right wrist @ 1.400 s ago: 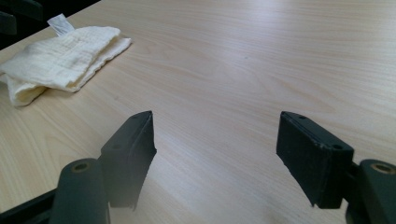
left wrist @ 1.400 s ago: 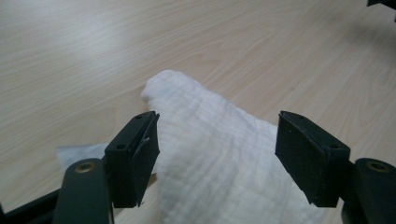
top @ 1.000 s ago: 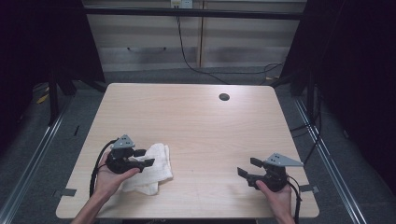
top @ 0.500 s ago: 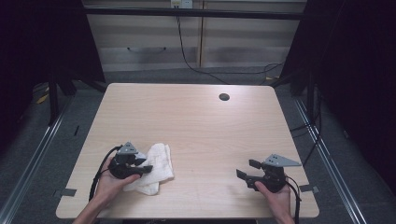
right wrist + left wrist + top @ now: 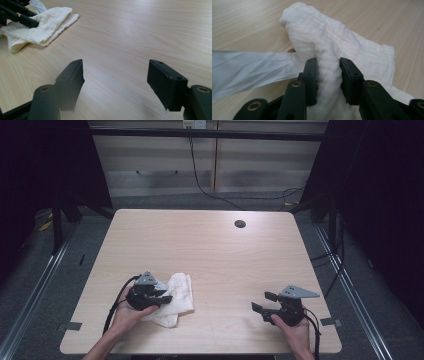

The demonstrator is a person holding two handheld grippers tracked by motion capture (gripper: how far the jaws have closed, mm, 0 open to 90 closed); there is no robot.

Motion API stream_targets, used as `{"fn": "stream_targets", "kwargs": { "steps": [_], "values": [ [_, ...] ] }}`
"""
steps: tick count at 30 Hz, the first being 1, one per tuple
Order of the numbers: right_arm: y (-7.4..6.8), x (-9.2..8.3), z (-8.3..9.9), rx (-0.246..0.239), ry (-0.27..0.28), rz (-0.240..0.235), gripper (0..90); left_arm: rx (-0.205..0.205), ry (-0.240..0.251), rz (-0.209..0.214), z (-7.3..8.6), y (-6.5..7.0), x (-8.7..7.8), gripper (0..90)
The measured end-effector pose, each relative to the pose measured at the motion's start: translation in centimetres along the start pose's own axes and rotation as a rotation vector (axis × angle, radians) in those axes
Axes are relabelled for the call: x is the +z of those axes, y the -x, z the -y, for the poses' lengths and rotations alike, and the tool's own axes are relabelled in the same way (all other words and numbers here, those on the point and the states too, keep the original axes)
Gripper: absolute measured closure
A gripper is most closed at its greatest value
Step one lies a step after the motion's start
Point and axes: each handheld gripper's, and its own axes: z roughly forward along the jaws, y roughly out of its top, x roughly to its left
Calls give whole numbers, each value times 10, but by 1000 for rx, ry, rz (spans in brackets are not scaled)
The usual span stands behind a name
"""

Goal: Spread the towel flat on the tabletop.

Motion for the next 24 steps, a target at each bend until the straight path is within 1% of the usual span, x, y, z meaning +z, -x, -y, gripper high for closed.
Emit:
{"fn": "stream_targets", "kwargs": {
  "steps": [1, 2, 3, 6, 7, 9, 10, 11, 14, 15, 16, 18, 19, 21, 24],
  "values": [
    [0, 0, 0, -4, -5, -6, 291, 2, 1, 8, -2, 1, 3, 676],
    [-1, 1, 0, -4, -9, -7, 291, 7, -4, 4, -5, 3, 6, 676],
    [-1, 1, 0, -3, -11, -9, 291, 15, -7, 12, -8, 4, 9, 676],
    [-1, 2, -1, -7, -13, -14, 291, 14, -6, 20, -12, 6, 14, 676],
    [-1, 2, 0, -9, -15, -13, 291, 20, -3, 30, -13, 7, 16, 676],
    [-1, 2, 0, -6, -21, -13, 290, 39, -1, 32, -16, 10, 21, 674],
    [-1, 2, 0, -5, -24, -14, 291, 43, 5, 42, -17, 11, 23, 674],
    [-1, 3, 0, -3, -26, -17, 291, 44, 2, 36, -19, 13, 25, 674],
    [-2, 4, 0, -9, -33, -24, 291, 51, 8, 48, -23, 19, 32, 674],
    [-3, 4, 0, -8, -34, -24, 291, 53, 5, 54, -25, 21, 35, 675],
    [-3, 4, -1, -7, -34, -26, 291, 54, 11, 60, -27, 24, 38, 675],
    [-3, 5, -1, -11, -33, -30, 291, 66, 12, 70, -30, 30, 43, 675],
    [-3, 5, -1, -10, -33, -31, 291, 72, 12, 69, -31, 34, 45, 675],
    [-3, 4, -1, -9, -33, -30, 290, 88, 17, 88, -32, 41, 50, 675],
    [-3, 5, -1, -7, -35, -32, 290, 99, 24, 100, -34, 50, 55, 675]
  ]
}}
